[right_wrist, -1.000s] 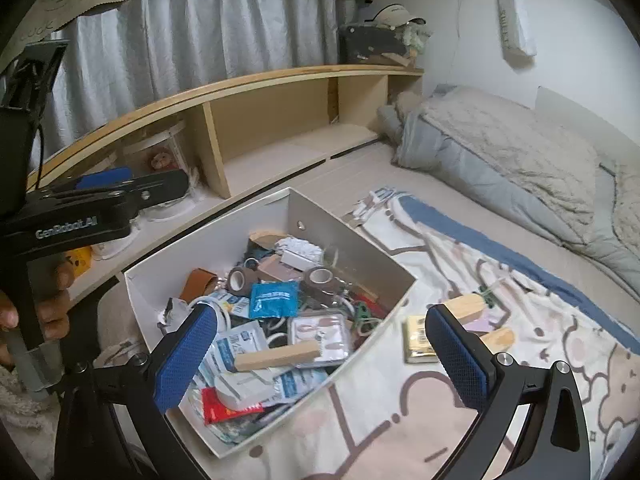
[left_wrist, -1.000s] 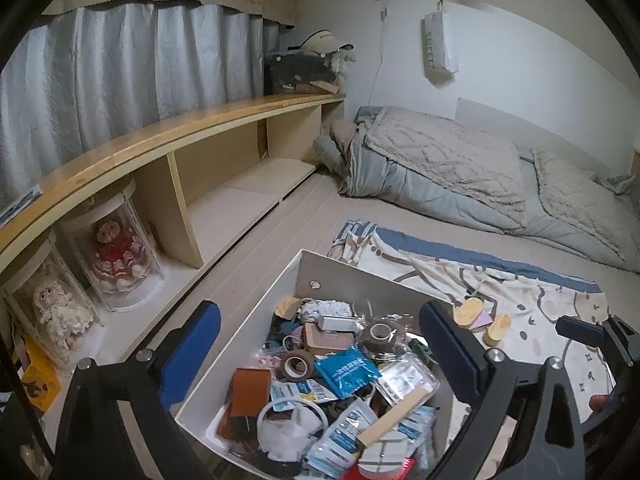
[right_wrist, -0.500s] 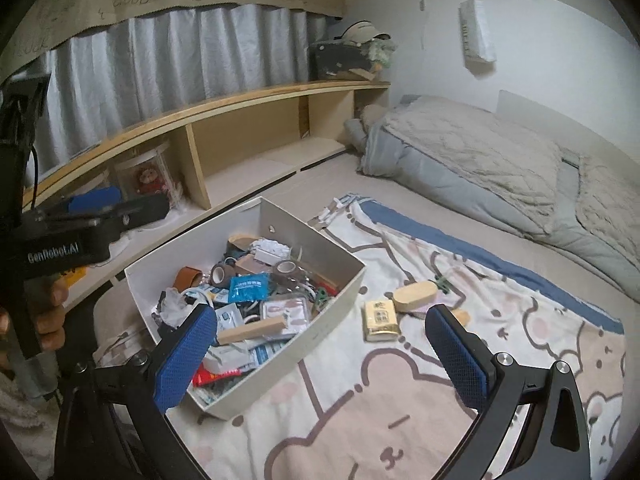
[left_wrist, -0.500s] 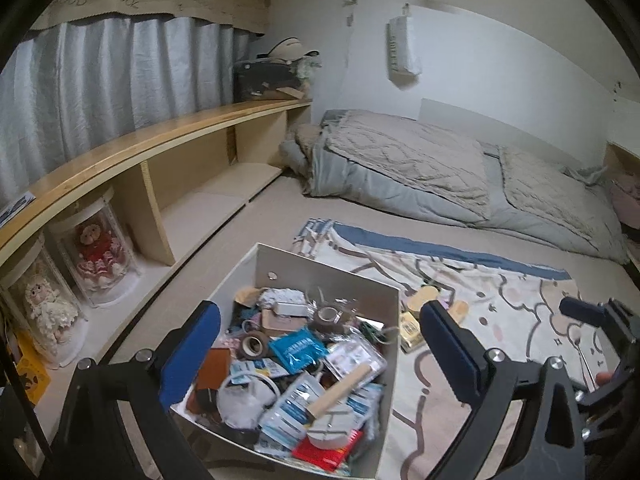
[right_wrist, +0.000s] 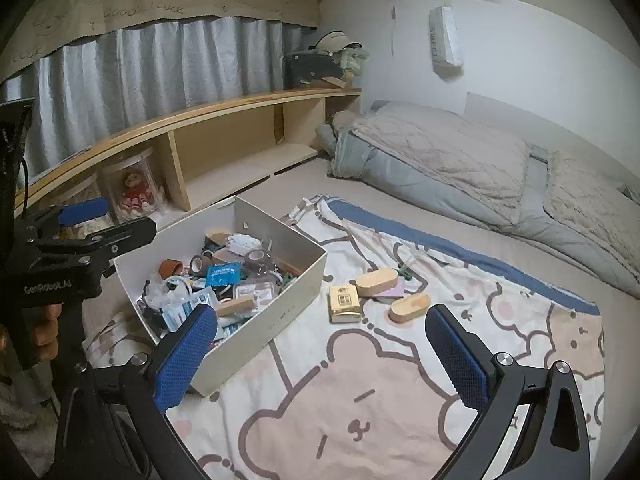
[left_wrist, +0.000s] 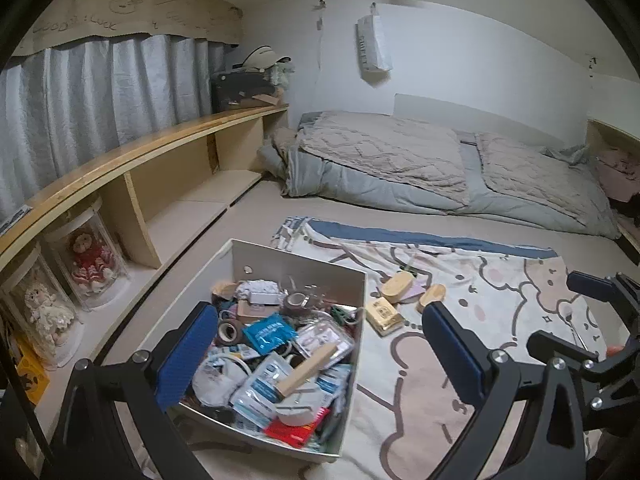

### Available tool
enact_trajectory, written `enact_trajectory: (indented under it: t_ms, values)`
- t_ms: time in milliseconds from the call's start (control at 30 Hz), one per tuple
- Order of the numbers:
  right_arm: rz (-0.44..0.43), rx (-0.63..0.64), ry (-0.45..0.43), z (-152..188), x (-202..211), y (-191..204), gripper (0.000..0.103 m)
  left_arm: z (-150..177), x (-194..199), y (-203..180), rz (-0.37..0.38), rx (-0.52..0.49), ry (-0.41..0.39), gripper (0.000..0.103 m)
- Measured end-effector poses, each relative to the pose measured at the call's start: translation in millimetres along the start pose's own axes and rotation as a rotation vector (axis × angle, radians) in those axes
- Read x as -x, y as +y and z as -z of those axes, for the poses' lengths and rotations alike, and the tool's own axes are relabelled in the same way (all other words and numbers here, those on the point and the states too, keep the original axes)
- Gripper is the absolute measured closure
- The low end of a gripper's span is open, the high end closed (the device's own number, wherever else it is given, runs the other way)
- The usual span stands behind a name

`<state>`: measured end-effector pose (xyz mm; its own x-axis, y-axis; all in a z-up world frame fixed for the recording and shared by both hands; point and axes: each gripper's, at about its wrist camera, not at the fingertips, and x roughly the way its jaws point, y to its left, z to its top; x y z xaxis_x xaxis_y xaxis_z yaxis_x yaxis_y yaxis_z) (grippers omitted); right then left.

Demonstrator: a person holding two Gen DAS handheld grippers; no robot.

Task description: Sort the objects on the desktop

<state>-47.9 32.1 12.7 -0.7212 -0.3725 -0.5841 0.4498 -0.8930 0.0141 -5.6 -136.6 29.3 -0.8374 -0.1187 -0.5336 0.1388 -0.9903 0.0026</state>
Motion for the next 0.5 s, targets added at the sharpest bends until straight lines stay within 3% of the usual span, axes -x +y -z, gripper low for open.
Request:
enact_trajectory:
  t_ms: [500]
  values:
    - [0.024, -0.040, 0.000, 18, 19, -13, 0.000, 26, 10, -25, 0.038, -0.045, 0.032, 0.000]
